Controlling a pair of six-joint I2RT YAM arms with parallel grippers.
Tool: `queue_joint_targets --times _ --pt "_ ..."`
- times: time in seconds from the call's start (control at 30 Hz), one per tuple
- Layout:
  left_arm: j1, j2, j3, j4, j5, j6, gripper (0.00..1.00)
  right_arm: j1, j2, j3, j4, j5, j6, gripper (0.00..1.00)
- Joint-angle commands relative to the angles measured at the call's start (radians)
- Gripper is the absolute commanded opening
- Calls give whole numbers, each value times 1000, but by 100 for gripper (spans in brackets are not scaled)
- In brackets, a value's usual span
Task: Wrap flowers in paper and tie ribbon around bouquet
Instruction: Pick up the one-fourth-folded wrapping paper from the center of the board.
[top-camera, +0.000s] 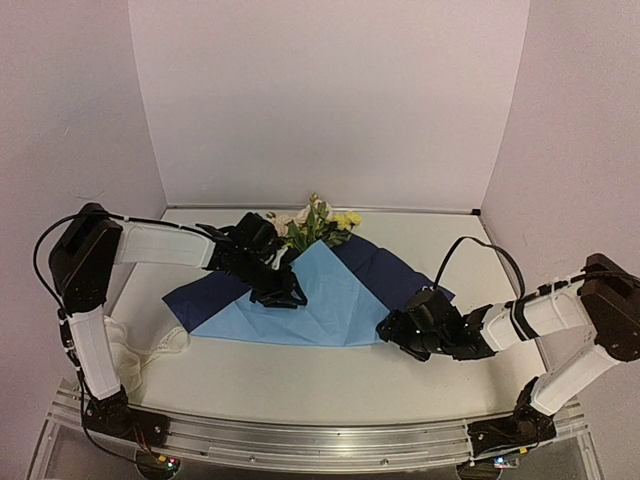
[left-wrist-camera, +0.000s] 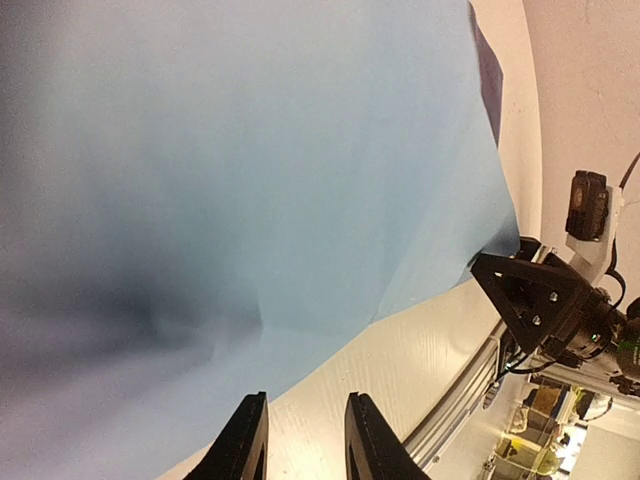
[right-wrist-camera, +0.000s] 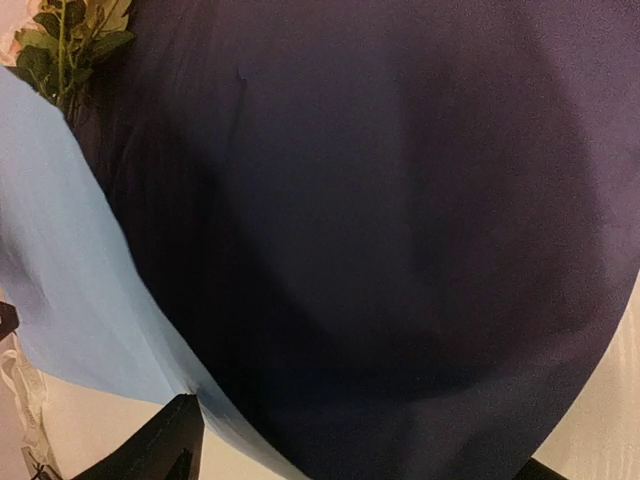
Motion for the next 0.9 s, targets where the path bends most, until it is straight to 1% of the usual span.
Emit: queue_joint_targets --times 0.0,0.13,0.2,0.3,0.4,0.6,0.7,0.8,0.87 --pt "-17 98 109 97 65 1 28 -2 6 -14 161 77 -19 74" --pt "-21 180 198 147 99 -11 28 0 -8 -17 149 97 -37 67" --pt "-23 216 250 161 110 -14 28 4 -14 -16 131 109 -46 65" --pt "-30 288 329 166 124 -15 28 15 -21 -13 103 130 -66 63" --pt "-40 350 393 158 128 -14 28 22 -28 0 77 139 -94 57" --pt "-60 442 458 166 138 -12 28 77 -59 88 -82 201 -172 47" --pt "-68 469 474 162 136 -6 28 89 -73 99 -143 231 -171 39" --pt "-73 493 482 139 141 5 29 91 -82 103 -167 231 -191 37" --pt "-74 500 483 126 141 13 29 90 -86 103 -179 234 -199 42"
